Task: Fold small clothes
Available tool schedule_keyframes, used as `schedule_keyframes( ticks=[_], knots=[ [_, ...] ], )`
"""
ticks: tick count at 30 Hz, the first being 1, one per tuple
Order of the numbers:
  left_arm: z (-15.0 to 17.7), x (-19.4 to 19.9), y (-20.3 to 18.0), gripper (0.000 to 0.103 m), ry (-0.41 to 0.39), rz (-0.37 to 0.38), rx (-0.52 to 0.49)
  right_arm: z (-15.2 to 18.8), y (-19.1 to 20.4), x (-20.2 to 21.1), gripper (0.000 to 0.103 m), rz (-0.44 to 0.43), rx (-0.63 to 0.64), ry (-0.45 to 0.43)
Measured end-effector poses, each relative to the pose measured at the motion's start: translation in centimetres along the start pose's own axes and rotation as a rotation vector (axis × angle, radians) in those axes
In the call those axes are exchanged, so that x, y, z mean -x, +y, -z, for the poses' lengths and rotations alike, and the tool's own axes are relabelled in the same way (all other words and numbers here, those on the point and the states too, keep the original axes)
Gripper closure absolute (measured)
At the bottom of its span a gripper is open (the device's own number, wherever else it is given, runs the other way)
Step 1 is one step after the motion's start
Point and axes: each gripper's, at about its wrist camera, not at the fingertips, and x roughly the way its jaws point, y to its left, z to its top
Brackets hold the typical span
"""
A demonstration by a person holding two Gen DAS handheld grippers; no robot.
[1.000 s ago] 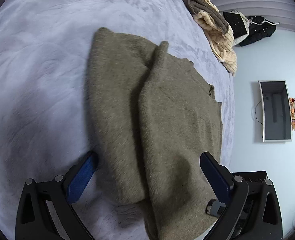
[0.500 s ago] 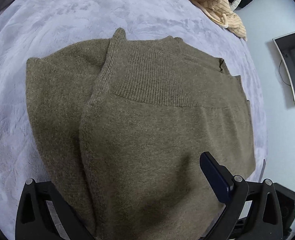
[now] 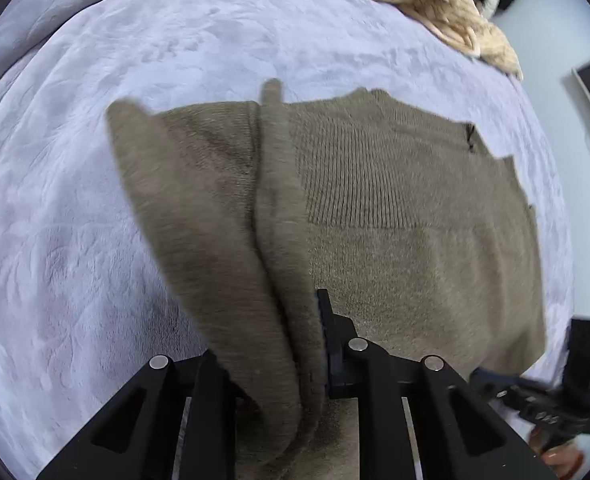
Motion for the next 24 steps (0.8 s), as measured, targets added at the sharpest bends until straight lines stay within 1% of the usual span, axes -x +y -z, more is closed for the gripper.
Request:
schedule_keyframes(
  ticks=[3, 5, 7, 10, 12, 16, 18, 20, 24],
  knots=[
    [-0.3, 1.6, 0.3, 0.088, -0.025, 0.098, 0.086, 0.4, -0.3, 0.0, 0.098, -0.043, -0.007, -0.031],
    [-0.5, 2.7, -0.7, 0.088, -0.047, 0.139, 0.099, 0.6, -0.5, -0.1, 0.098, -0.067, -0.014, -0.041],
    [-1.0, 3.9, -2.9, 0.088, -0.070, 0.172, 0.076, 1.0, -1.8, 0.6, 0.098, -0.093, -0.024, -0.042],
    [-1.6, 5.1, -7.8, 0.088, -0.095, 0.191, -0.008, 0.8, -2.7, 0.7, 0.099, -0.137, -0.043, -0.043],
    [-2.2, 5.2, -11.3, 0.088, -0.097, 0.214, -0.055, 1.1, -3.6, 0.9, 0.099, -0.167, -0.056, -0.047],
    [-3.5, 4.4, -18.0, 0.088, -0.102, 0.268, -0.117, 1.2, -4.8, 0.5, 0.099, -0.235, -0.097, -0.053],
    [-4.1, 3.0, -21.1, 0.088, -0.091, 0.271, -0.153, 1.1, -5.2, 0.0, 0.099, -0.268, -0.120, -0.053],
    [-4.1, 0.9, -23.5, 0.088, -0.052, 0.269, -0.187, 1.1, -5.8, -0.1, 0.099, -0.304, -0.150, -0.051],
    [-3.3, -4.5, -26.3, 0.088, 0.039, 0.179, -0.225, 1.2, -7.0, -0.3, 0.100, -0.369, -0.202, -0.041]
  ],
)
